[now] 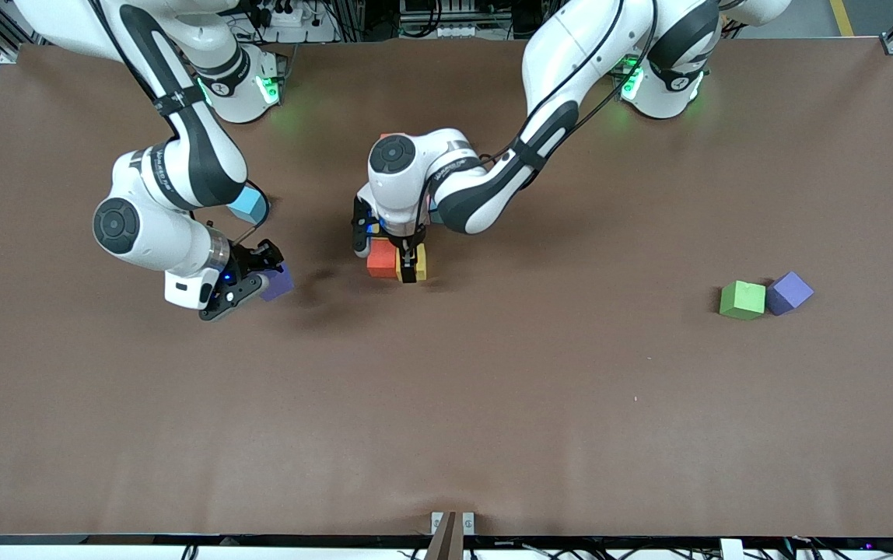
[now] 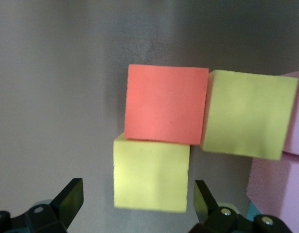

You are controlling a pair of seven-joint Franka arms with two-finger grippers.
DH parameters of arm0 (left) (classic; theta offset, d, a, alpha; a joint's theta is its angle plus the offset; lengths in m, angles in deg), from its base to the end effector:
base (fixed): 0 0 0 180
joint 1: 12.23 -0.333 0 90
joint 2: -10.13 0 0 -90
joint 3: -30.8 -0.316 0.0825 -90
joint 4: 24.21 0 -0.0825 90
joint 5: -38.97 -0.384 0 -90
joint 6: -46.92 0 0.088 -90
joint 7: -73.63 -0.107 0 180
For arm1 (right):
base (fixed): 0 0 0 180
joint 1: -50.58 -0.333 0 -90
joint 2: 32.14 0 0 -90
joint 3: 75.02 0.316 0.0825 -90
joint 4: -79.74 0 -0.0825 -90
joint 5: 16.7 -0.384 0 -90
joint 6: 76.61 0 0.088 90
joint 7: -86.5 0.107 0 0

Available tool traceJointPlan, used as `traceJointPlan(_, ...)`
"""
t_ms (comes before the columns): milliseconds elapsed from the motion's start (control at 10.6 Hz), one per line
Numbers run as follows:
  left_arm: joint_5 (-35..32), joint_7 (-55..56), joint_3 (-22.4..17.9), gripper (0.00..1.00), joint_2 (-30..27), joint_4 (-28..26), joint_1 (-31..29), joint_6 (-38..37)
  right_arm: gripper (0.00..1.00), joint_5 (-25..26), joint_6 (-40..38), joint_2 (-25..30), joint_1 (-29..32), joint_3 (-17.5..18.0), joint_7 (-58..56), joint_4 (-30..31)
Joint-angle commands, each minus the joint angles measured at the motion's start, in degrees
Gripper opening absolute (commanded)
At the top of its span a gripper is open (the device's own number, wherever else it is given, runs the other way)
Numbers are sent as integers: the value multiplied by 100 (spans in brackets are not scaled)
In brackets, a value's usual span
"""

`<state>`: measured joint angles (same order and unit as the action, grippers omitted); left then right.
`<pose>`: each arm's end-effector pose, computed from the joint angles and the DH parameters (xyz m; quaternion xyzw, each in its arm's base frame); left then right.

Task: Form number 2 with 11 blocks
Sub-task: 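Open the left gripper while the right gripper carries purple to the shape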

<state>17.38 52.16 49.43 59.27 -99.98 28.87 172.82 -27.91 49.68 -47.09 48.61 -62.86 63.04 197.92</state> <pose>0.4375 -0.6081 0.2413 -0.7254 0.6866 -0.0423 0.0226 0.5548 0.1441 0.3021 -0.9588 -0.2586 0.0494 0.1069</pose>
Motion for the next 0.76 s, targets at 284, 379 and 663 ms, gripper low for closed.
traceJointPlan(284,584,143,-8,100,-1801,-1562,-487,-144,29,-3,-113,10,-381,59,-97,-217)
traceJointPlan(379,682,135,-8,100,-2038,-1599,-672,-502,29,14,-104,-7,-556,59,-97,-278)
traceJointPlan(663,1007,143,-8,100,-2759,-1581,-1619,-1575,26,460,-96,-279,-1137,68,-281,-690)
